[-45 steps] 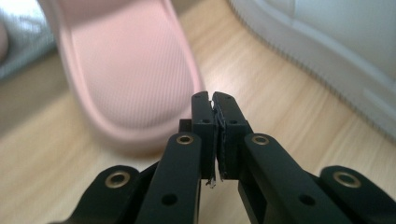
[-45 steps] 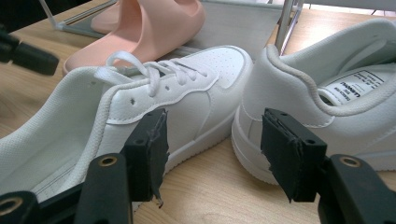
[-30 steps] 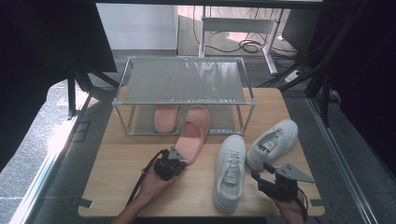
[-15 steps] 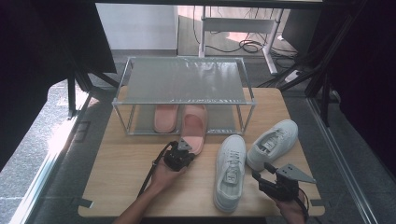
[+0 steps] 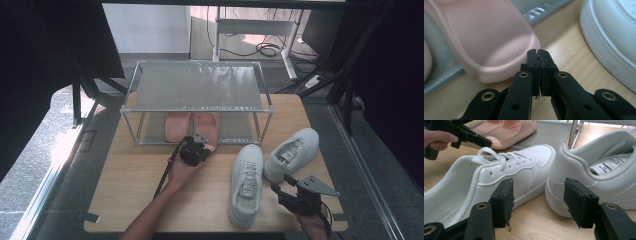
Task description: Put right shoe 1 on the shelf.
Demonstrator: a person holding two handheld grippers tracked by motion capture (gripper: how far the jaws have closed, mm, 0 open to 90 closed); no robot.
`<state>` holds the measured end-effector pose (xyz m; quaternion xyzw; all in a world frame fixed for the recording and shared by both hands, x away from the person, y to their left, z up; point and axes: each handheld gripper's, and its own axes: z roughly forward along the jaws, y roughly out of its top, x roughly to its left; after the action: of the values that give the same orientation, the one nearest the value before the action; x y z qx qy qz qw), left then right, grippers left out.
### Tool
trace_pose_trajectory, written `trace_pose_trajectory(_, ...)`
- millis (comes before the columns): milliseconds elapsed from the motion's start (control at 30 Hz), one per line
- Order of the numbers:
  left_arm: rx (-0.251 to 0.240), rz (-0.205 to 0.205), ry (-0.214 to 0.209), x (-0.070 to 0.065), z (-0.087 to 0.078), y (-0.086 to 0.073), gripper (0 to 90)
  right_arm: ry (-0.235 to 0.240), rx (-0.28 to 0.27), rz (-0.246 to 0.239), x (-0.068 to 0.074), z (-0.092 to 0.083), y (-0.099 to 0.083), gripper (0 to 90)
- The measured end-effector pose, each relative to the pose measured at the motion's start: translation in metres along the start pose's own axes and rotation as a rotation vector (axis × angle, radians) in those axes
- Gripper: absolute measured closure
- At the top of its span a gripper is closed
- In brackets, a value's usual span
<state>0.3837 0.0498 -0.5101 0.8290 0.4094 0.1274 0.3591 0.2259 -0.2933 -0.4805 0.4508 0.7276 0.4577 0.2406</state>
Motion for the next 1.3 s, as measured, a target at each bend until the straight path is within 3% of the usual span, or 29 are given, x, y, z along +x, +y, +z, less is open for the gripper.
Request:
trace_pose_trajectory(233,0.019,-0.007,0.036,0.013,0.005,0.008,89.1,0.0,-0.002,-0.002,0.0,-0.001,0.0,41.0)
trace_pose_trajectory(300,0.015,-0.031,0.033,0.017,0.006,0.008,89.5,0.0,-0.002,-0.002,0.0,-0.001,0.0,41.0)
trace_pose_trajectory(533,0.002,-0.051,0.046,0.025,0.01,0.009,89.3,0.001,-0.001,-0.002,0.0,0.0,0.0,40.9)
trace_pose_trajectory(667,0.022,-0.042,0.065,0.03,0.013,0.015,88.4,0.0,0.001,-0.001,0.0,0.0,0.0,41.0)
trace_pose_trajectory(867,0.028,-0.063,0.072,0.038,0.015,0.018,88.7,-0.003,-0.003,0.002,-0.002,-0.002,0.0,41.0)
trace_pose_trajectory(1300,0.026,-0.066,0.064,0.039,0.012,0.016,86.2,-0.004,-0.002,0.002,-0.002,-0.002,-0.001,41.0)
